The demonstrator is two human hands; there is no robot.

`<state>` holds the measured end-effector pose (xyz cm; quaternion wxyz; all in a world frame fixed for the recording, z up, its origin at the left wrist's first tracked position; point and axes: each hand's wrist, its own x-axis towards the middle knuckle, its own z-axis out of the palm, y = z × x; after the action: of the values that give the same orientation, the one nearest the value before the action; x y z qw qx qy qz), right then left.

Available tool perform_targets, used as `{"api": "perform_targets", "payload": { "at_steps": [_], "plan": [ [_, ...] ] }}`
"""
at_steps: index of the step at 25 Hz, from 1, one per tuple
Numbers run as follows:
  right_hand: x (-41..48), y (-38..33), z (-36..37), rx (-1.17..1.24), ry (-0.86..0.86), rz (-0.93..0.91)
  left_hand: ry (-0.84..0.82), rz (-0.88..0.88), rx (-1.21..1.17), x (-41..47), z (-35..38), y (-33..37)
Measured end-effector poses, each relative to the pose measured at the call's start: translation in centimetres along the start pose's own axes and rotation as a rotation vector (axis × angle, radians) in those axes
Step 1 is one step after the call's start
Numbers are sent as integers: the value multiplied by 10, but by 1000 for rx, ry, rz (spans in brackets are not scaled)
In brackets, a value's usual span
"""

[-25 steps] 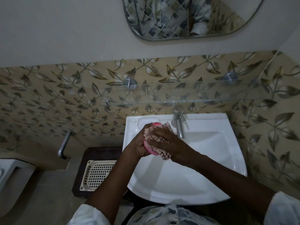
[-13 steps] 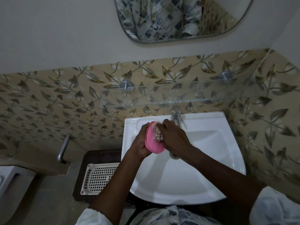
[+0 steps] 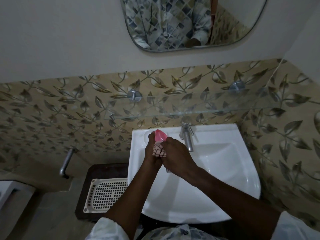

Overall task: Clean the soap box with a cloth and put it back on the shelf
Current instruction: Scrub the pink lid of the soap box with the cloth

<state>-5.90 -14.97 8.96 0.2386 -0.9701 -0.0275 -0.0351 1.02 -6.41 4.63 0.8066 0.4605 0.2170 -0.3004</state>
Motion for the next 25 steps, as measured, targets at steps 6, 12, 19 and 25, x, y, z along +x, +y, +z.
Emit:
{"api": "perform_targets", "payload": {
  "at_steps": [6,12,19,25],
  "plan": [
    [26,43,-10,-17,113,-162,-252,-124,-156,-11,10,12],
    [34,64,-26,426,350,337,-266,-136,-213,-7,-25,15],
    [-2,9,3,446,148,43,-247,-65,-105,-5,-8,8],
    [11,48,-30,336,21,-74,-299,-75,-113,-1,-26,10]
  ]
}}
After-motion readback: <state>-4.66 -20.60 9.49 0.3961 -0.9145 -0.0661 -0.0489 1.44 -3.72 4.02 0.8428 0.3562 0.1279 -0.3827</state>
